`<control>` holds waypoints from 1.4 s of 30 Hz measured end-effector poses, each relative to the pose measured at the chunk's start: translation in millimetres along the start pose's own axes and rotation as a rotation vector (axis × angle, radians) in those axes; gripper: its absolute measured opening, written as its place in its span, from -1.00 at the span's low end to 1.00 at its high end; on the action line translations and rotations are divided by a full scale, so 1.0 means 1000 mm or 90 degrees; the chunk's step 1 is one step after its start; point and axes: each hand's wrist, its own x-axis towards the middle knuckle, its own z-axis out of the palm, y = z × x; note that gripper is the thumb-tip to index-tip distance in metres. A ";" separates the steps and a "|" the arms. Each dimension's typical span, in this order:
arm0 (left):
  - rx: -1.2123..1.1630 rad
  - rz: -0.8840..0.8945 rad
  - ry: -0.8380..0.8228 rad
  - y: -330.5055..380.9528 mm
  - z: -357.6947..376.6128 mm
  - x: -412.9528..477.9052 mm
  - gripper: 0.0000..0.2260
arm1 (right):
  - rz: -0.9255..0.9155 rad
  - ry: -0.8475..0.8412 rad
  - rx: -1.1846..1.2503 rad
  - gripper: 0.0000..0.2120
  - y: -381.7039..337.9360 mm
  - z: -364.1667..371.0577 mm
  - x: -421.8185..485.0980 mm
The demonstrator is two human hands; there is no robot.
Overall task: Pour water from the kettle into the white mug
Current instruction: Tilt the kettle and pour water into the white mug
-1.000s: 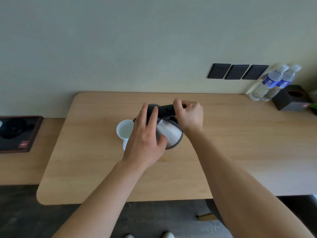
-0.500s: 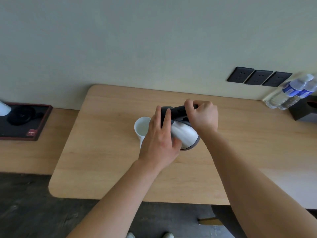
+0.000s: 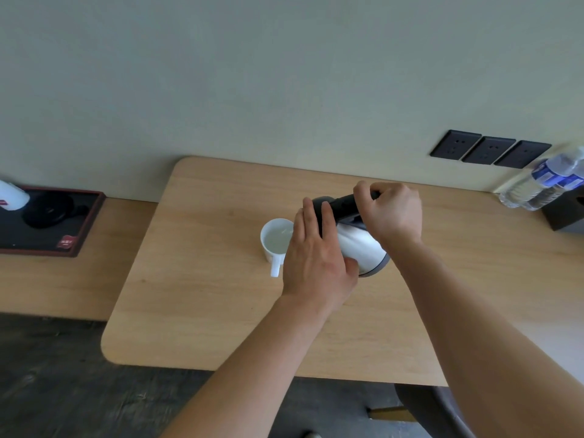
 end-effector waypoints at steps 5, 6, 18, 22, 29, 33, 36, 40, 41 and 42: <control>0.009 -0.004 -0.001 0.005 0.001 0.001 -0.20 | -0.015 0.001 -0.017 -0.54 0.001 -0.001 0.000; 0.008 -0.005 -0.002 0.006 0.002 0.000 -0.20 | -0.016 0.000 -0.022 -0.53 0.001 -0.002 0.001; -0.017 -0.012 0.007 0.007 0.003 -0.003 -0.19 | -0.025 0.000 -0.042 -0.56 0.000 -0.005 0.001; -0.018 -0.018 0.009 0.007 0.004 -0.004 -0.18 | -0.025 -0.002 -0.048 -0.55 -0.001 -0.005 0.001; -0.021 -0.021 0.011 0.006 0.002 -0.005 -0.16 | -0.036 -0.005 -0.055 -0.55 -0.006 -0.006 0.001; -0.029 -0.024 0.014 0.006 0.001 -0.005 -0.17 | -0.041 -0.004 -0.062 -0.54 -0.009 -0.007 0.002; -0.034 -0.022 0.013 0.006 0.000 -0.005 -0.17 | -0.041 -0.004 -0.072 -0.53 -0.012 -0.008 0.003; -0.033 -0.023 0.014 0.006 -0.003 -0.006 -0.19 | -0.047 -0.002 -0.071 -0.52 -0.013 -0.009 0.003; -0.035 -0.024 0.012 0.007 -0.003 -0.006 -0.19 | -0.050 0.000 -0.072 -0.52 -0.013 -0.010 0.003; -0.037 -0.024 0.011 0.007 -0.004 -0.006 -0.19 | -0.052 0.001 -0.074 -0.53 -0.014 -0.009 0.003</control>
